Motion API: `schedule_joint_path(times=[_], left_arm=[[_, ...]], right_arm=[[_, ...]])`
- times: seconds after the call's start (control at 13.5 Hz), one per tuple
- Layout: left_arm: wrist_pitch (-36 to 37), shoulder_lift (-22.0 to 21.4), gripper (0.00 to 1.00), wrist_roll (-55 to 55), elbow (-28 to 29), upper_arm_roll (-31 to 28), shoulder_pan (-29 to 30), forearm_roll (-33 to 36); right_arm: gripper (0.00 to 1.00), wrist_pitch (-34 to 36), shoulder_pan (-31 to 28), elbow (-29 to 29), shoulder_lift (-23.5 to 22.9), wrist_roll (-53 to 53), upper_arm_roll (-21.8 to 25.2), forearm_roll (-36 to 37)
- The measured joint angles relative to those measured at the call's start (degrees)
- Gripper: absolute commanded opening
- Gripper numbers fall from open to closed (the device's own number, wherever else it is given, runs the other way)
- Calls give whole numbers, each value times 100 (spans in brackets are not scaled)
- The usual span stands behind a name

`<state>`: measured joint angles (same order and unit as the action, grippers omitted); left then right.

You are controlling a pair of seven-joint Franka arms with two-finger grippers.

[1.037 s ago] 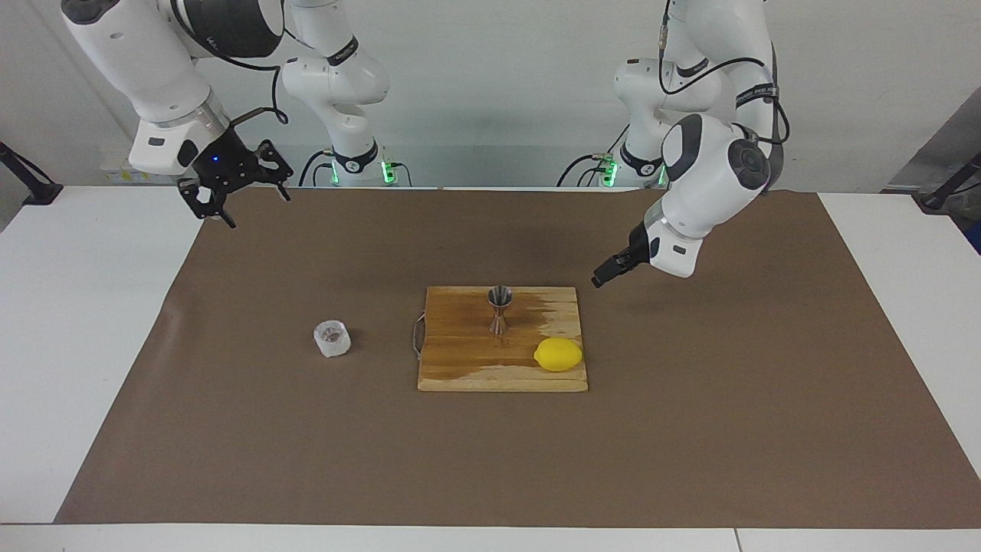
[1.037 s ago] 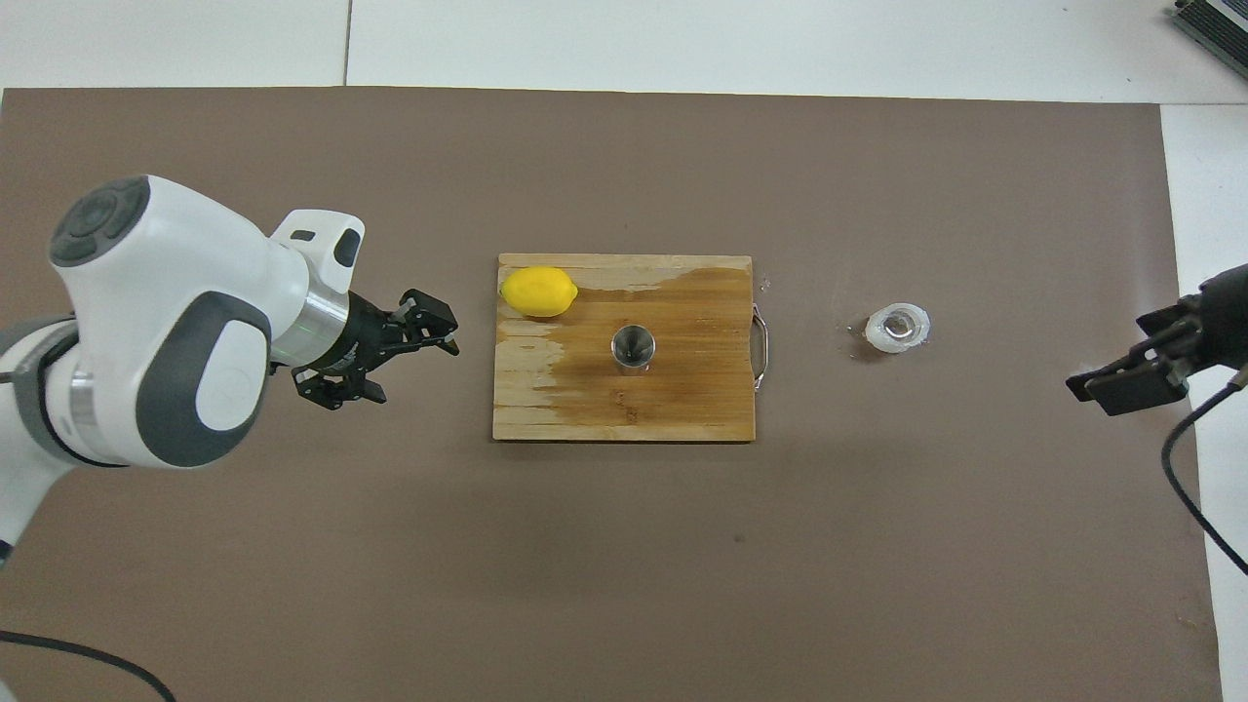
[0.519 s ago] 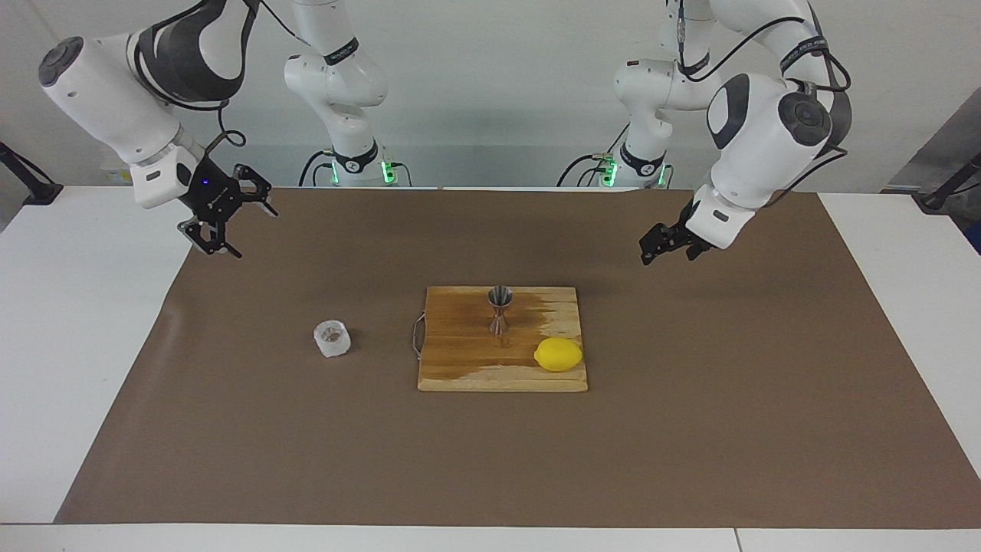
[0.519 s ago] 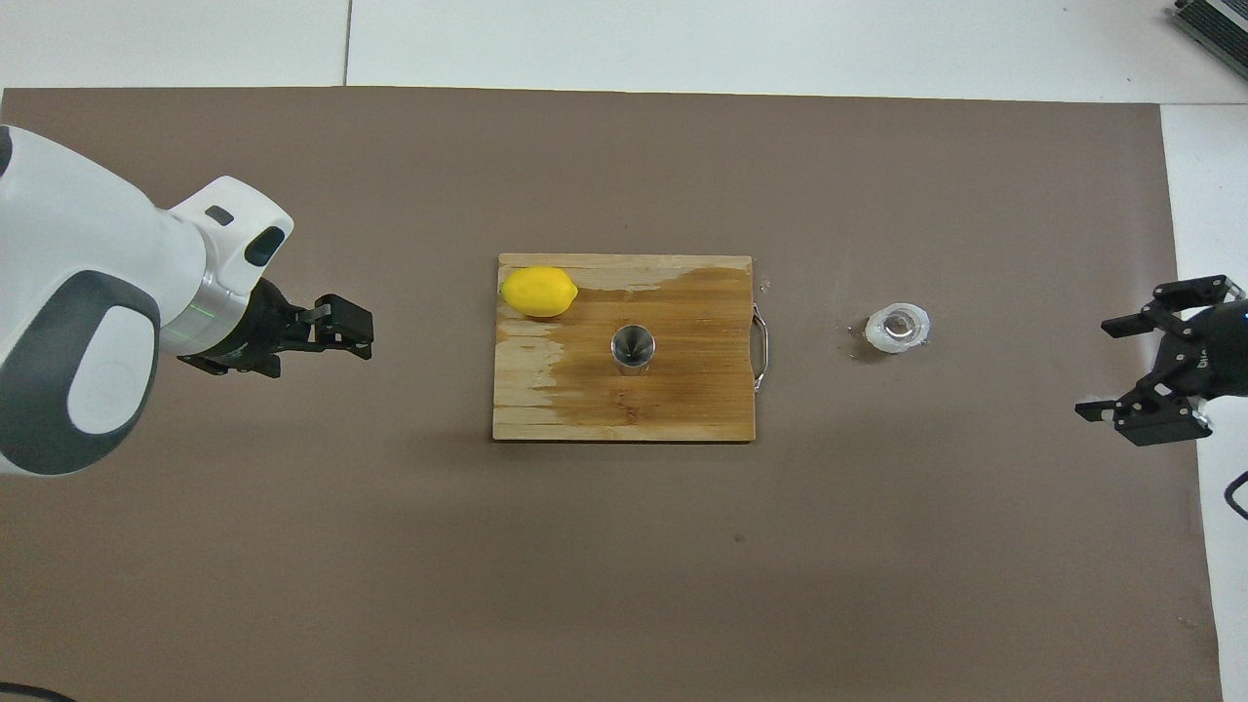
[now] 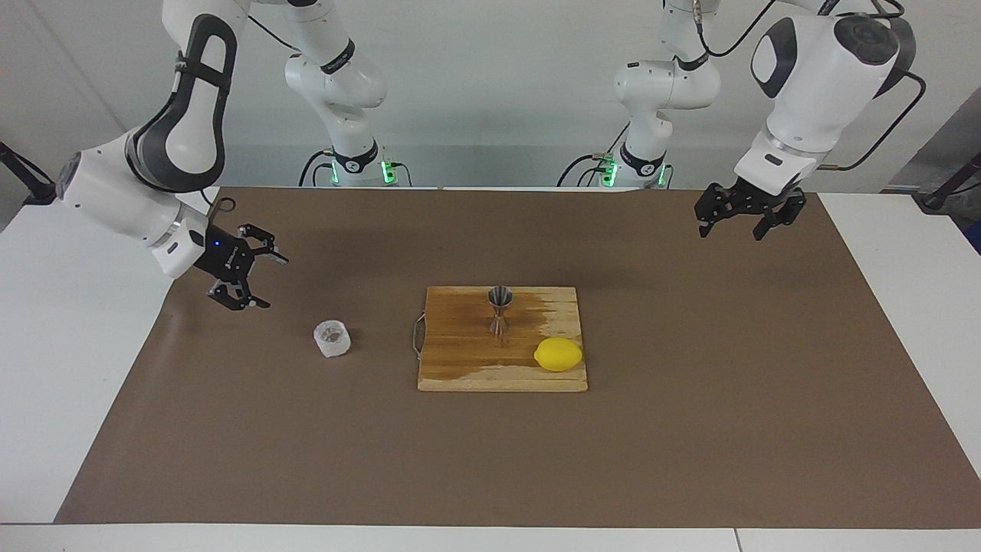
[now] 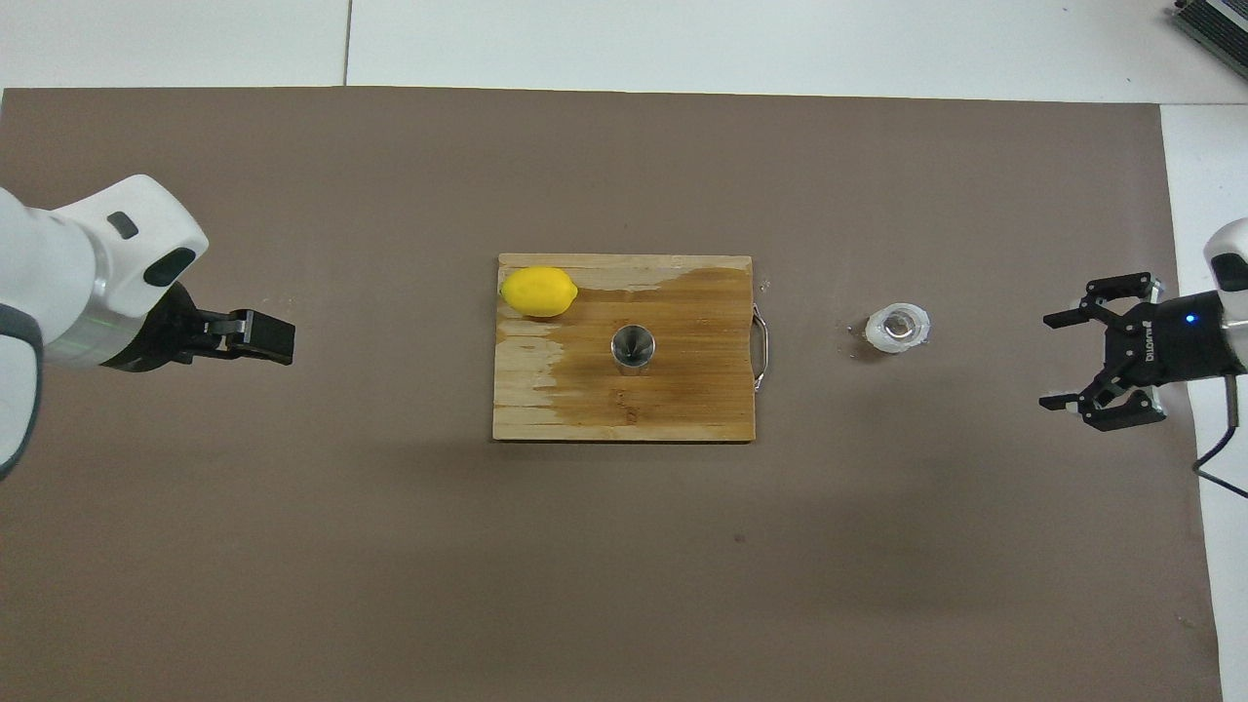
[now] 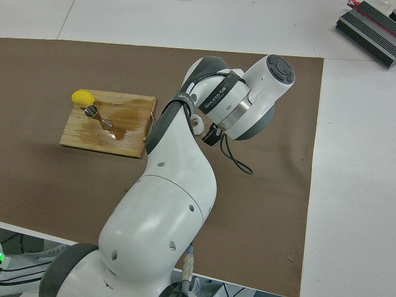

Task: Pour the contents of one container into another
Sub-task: 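Retract the left gripper to rest while the right gripper approaches the white cup, then grasp the small white cup with the right gripper and lift it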

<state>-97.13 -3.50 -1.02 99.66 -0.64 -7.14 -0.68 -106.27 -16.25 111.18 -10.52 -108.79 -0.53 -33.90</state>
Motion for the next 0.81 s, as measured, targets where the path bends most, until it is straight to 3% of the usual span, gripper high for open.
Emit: schedule_joint_path(times=[0.37,0.59,0.81], left_arm=[[407,312,100,-138,-782,0,205,40],[531,342,100,-141,-794,63,206,40],[598,342,100,-141,-756,69,208,40]], right_arm=[[100,-56,-13,-3,-667,-1447,-22,-1228],[100,-170,-29,-82,-1160,-2126,-33,-1483],[100,-332,12,-125,-1329,-2567,-73,-1665]])
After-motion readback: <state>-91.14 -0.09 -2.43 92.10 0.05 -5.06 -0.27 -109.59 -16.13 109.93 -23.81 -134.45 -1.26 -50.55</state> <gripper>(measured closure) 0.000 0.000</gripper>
